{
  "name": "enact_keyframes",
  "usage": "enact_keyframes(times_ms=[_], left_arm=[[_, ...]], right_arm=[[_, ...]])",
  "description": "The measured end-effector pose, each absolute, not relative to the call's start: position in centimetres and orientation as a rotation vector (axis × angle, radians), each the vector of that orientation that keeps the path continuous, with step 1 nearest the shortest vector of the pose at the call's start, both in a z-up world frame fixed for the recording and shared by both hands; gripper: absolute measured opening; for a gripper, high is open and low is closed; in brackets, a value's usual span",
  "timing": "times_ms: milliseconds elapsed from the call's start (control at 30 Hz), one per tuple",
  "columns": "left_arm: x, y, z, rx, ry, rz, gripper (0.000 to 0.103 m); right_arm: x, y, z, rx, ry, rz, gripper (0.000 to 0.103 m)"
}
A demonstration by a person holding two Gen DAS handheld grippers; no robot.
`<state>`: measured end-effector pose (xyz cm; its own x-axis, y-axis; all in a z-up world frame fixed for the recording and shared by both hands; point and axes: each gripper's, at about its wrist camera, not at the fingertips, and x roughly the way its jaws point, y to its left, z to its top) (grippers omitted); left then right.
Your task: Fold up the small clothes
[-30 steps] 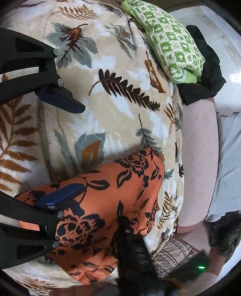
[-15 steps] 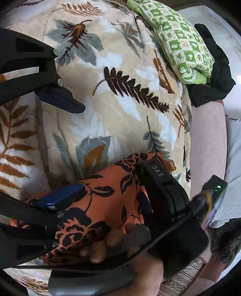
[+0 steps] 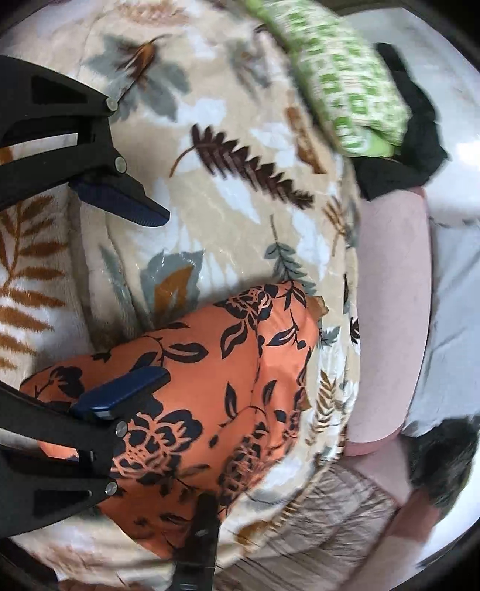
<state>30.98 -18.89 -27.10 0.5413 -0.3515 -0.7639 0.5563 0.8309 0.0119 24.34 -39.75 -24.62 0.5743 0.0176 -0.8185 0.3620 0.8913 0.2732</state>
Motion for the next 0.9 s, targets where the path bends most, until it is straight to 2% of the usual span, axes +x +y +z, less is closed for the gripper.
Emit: enact_keyframes(times_ms=[133,300,467,633,733,833,900], left_arm=[[29.9,-19.5,-28.1,0.38,0.829,-0.533,0.079],[29.0,-20.0,-28.9,0.487,0.795,-0.512,0.079],[29.6,-19.2,-27.9,0.406,0.805,-0.53,0.079],[29.5,-18.1,-24.7,0.264,0.699,-0.566,0.079],[28.6,-19.1,-24.7,0.279,0.678,-0.603,0.079],[28.0,-21.7,-28.0,0.421,0.767,-0.609,0.079],[27.6,-21.9,-28.5,0.425,0.732,-0.585,0.079]], right_arm=[[21.4,-40.3,-28.6,0.416,0.958,-0.219,0.056],[20.4,-39.1,-29.3,0.354,0.876,-0.225,0.056],[18.7,-39.0,-30.0,0.319,0.778,-0.166,0.056],[17.9,-40.4,-28.7,0.441,0.727,-0.119,0.055],[17.2,-41.1,-27.2,0.464,0.672,-0.125,0.055],[17.8,-41.4,-28.0,0.476,0.732,-0.129,0.055],[18.6,-41.5,-29.8,0.484,0.813,-0.134,0.056]])
